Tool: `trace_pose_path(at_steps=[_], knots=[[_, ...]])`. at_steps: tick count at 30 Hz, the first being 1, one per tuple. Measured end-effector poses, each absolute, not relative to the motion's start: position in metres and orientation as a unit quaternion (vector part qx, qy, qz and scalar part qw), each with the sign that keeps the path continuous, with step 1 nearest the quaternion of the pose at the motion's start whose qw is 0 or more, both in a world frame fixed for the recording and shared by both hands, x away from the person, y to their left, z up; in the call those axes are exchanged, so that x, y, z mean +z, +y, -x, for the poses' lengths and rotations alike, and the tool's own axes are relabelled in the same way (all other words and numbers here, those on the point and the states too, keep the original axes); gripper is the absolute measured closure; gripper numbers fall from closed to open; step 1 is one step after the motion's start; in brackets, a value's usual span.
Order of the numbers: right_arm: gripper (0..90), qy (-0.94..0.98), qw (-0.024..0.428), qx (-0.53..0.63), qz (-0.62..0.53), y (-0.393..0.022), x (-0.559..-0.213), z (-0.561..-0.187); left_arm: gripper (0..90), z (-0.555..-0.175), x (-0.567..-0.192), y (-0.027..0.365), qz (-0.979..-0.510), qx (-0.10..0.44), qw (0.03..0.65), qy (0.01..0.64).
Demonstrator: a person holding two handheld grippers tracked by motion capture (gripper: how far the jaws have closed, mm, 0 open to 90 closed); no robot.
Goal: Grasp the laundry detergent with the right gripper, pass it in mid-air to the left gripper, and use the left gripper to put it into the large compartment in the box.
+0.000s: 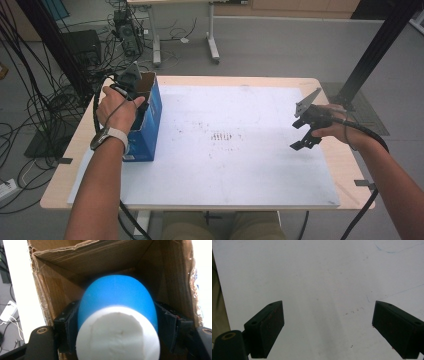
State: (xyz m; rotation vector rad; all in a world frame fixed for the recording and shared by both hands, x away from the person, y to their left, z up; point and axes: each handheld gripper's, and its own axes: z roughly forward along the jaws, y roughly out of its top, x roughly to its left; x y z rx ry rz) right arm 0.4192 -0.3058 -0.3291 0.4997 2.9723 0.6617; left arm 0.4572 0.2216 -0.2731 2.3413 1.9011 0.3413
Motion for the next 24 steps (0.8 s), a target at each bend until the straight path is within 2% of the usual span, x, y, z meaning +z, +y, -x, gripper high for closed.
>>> trace_pose_path(at_steps=[16,18,24], knots=[[10.6,0.963,0.029,0.214,-0.160,-0.306,-0.329,-0.418,27.5,-0.455,-0.268,0.222,-0.770,0.115,0.057,0.625],[10.6,0.963,0.029,0.214,-0.160,-0.305,-0.328,-0.418,24.6,-0.454,-0.266,0.221,-0.768,0.122,0.056,0.627],[10.6,0.964,0.028,0.213,-0.159,-0.304,-0.328,-0.418,23.6,-0.452,-0.259,0.224,-0.767,0.122,0.068,0.626]])
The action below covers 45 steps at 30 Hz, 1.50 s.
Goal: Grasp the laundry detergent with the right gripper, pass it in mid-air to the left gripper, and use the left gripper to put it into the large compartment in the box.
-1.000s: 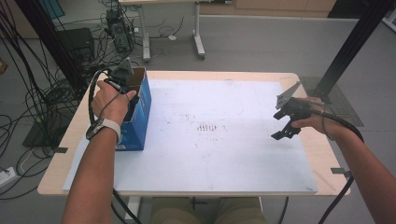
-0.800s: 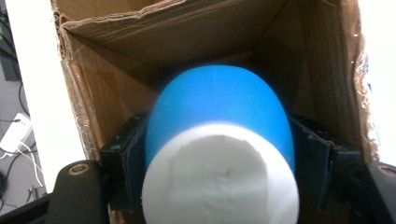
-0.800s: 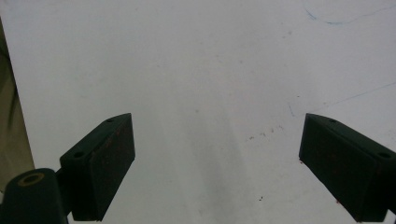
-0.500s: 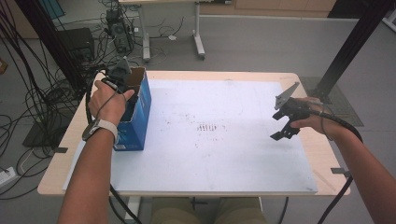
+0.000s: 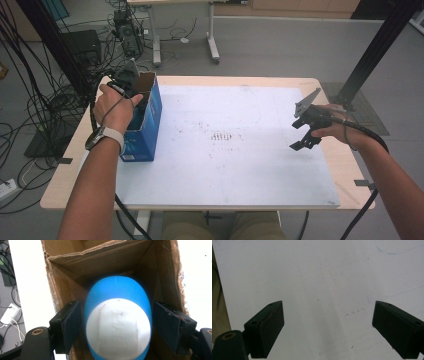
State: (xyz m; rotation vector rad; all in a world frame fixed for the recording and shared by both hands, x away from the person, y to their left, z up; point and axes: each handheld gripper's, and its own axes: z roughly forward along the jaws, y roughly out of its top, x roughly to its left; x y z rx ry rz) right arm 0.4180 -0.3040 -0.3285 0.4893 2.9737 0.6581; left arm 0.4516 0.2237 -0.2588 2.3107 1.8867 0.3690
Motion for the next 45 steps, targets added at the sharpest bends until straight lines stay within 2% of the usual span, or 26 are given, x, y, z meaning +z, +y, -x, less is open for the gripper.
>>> trace_pose_path(at_steps=[3,6,11,26,45], knots=[[10.6,0.964,0.027,0.212,-0.158,-0.304,-0.329,-0.418,15.3,-0.450,-0.254,0.224,-0.764,0.129,0.076,0.628],[10.6,0.964,0.028,0.210,-0.158,-0.304,-0.329,-0.418,10.8,-0.448,-0.244,0.225,-0.767,0.133,0.084,0.622],[10.6,0.964,0.030,0.210,-0.158,-0.304,-0.327,-0.418,8.7,-0.444,-0.228,0.224,-0.769,0.140,0.100,0.616],[10.4,0.963,0.035,0.210,-0.166,-0.309,-0.320,-0.414,7.2,-0.423,-0.181,0.173,-0.854,0.146,0.151,0.475],[10.4,0.959,0.040,0.215,-0.179,-0.315,-0.313,-0.408,7.5,-0.425,-0.174,0.099,-0.936,0.118,0.145,0.297]])
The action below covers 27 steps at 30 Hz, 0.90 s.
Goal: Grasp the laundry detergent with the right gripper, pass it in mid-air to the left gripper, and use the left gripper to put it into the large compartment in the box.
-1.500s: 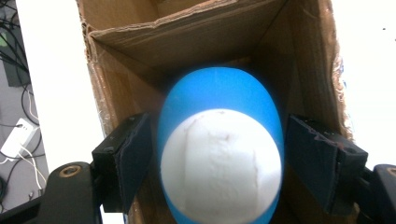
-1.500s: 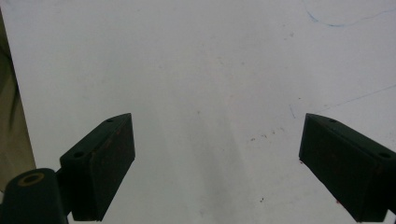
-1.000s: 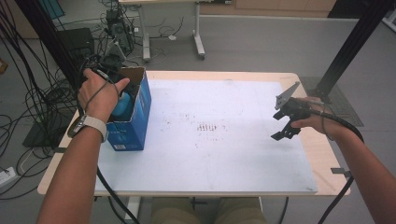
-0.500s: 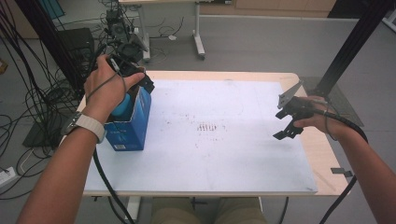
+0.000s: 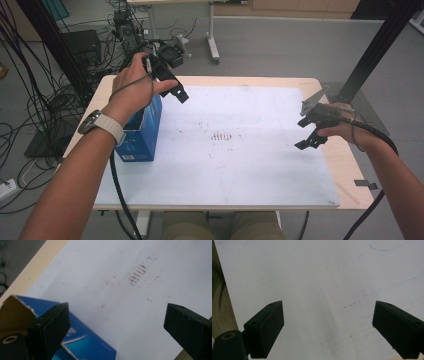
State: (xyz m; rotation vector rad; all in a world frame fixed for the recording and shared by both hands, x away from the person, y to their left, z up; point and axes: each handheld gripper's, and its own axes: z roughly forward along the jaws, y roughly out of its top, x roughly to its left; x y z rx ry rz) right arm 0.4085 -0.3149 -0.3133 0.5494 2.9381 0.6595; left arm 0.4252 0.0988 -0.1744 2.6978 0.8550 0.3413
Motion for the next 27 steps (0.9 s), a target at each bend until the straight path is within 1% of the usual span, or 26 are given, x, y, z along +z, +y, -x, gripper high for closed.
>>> trace_pose_path(at_steps=[5,9,27], knots=[[10.4,0.959,0.041,0.215,-0.180,-0.315,-0.312,-0.408,7.3,-0.425,-0.182,0.084,-0.953,0.108,0.131,0.251],[10.4,0.959,0.043,0.215,-0.180,-0.314,-0.310,-0.408,7.1,-0.425,-0.186,0.075,-0.960,0.098,0.125,0.231],[10.4,0.958,0.049,0.216,-0.184,-0.319,-0.306,-0.405,6.9,-0.423,-0.206,0.049,-0.973,0.087,0.100,0.191]])
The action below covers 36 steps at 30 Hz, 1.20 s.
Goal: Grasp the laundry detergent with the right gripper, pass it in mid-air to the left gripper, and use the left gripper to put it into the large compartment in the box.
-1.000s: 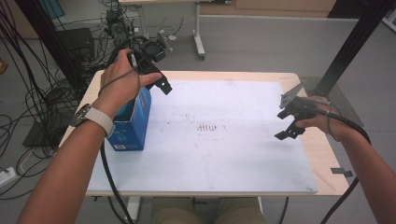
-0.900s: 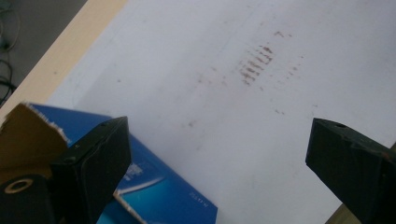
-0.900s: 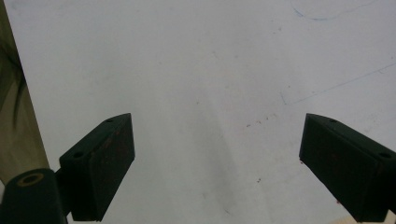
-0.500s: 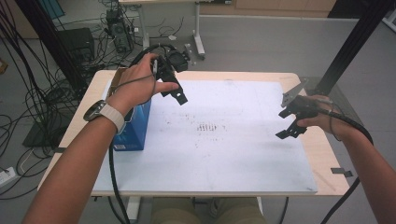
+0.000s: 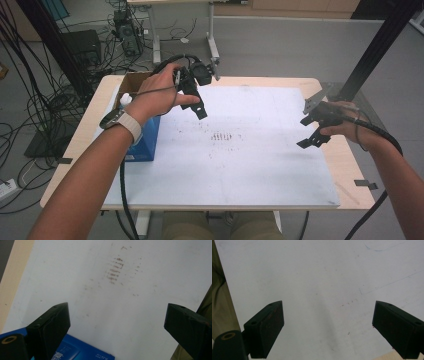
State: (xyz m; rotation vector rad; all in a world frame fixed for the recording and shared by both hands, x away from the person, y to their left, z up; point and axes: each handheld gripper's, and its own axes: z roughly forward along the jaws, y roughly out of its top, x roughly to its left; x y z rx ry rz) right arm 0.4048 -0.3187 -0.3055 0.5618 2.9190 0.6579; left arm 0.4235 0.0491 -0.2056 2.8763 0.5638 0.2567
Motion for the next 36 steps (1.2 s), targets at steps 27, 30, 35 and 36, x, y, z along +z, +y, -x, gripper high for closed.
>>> trace_pose_path(at_steps=[27,30,35,36], knots=[[10.4,0.957,0.047,0.215,-0.189,-0.3238,-0.3095,-0.4031,7.4,-0.4272,-0.2103,0.0451,-0.972,0.091,0.095,0.194],[10.3,0.957,0.047,0.216,-0.189,-0.3235,-0.3091,-0.4030,7.4,-0.4270,-0.2099,0.0459,-0.972,0.092,0.097,0.194],[10.3,0.957,0.047,0.216,-0.188,-0.3239,-0.3085,-0.4022,7.5,-0.4265,-0.2094,0.0464,-0.971,0.093,0.097,0.196],[10.3,0.957,0.048,0.215,-0.188,-0.3240,-0.3085,-0.4020,7.5,-0.4263,-0.2094,0.0462,-0.972,0.093,0.096,0.196]])
